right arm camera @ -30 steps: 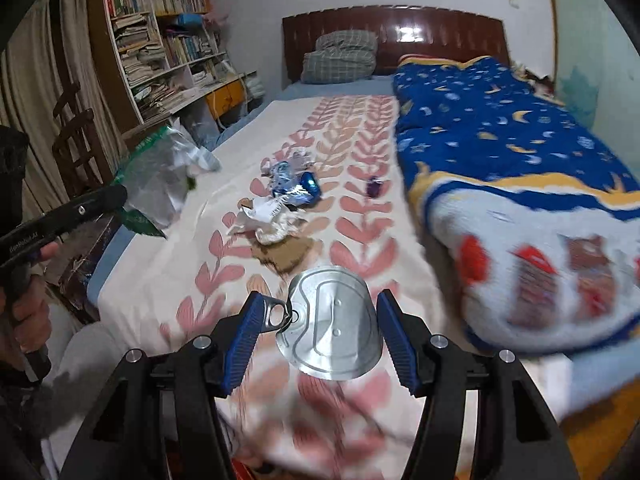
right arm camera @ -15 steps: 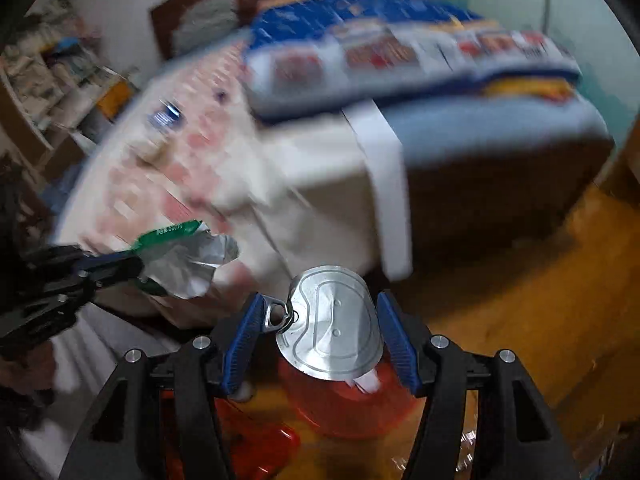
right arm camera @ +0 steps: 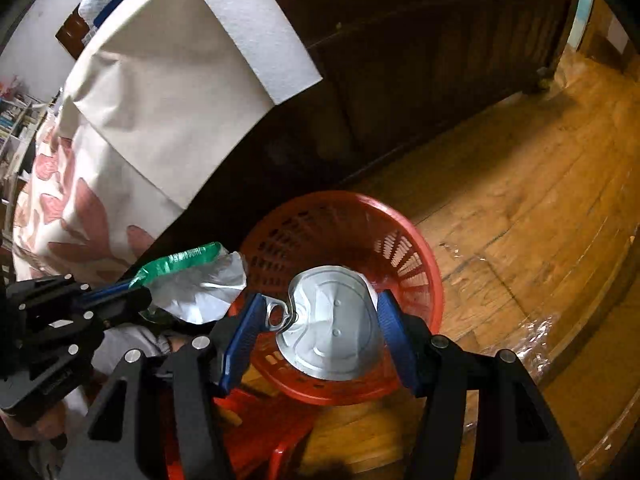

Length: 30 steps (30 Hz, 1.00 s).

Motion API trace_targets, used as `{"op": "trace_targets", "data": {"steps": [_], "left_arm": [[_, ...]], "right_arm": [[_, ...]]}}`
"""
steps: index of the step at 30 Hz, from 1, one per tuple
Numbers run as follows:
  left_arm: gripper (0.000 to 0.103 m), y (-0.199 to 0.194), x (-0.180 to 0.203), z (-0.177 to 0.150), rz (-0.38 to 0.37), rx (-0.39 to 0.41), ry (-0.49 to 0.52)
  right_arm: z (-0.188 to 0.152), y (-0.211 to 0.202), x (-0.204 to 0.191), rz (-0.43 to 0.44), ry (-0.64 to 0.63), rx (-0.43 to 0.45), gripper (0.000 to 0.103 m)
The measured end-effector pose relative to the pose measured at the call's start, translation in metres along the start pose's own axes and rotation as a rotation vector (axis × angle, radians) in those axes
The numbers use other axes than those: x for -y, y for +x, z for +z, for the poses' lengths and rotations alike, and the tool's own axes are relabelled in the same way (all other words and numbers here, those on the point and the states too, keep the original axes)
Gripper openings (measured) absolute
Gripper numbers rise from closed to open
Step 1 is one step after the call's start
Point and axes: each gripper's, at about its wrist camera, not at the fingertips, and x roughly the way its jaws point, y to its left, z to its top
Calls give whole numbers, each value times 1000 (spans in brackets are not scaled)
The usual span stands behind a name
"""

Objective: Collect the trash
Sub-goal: 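Carry both items to the red basket and open both grippers, then grasp the white plastic bag with the right gripper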

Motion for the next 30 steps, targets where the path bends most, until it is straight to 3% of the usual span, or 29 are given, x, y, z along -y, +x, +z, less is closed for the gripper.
{"op": "trace_targets", "data": {"steps": [3,7,8,9,11,16,22,25,30], "left_arm": [[9,0,2,-1,5,1,6],[19,-3,3,4,11,9,3],[27,-6,3,4,13,19,5],[47,-5,6,6,15,24,5],[72,-13,5,8,13,48,-2],[74,-41,-2,7,35,112,-6],[75,-104,-40,1,49,238,-93],[79,-154,-81,-8,60,353,-183],[81,-227,-168,-43,195,518,-327]], "right_arm": [[2,1,-1,-19,-9,2,61],[7,-3,-6,-40,-6,18,75],[9,-6,-5,-41,-5,24,75],[10,-9,-6,-43,-5,30,75],[14,-18,-6,-62,-8,54,75],[29,-56,-22,-69,-25,128,75],[58,-115,-83,-5,-168,253,75],[78,-140,-138,59,-274,311,75],[111,-149,-230,193,-397,352,75]]}}
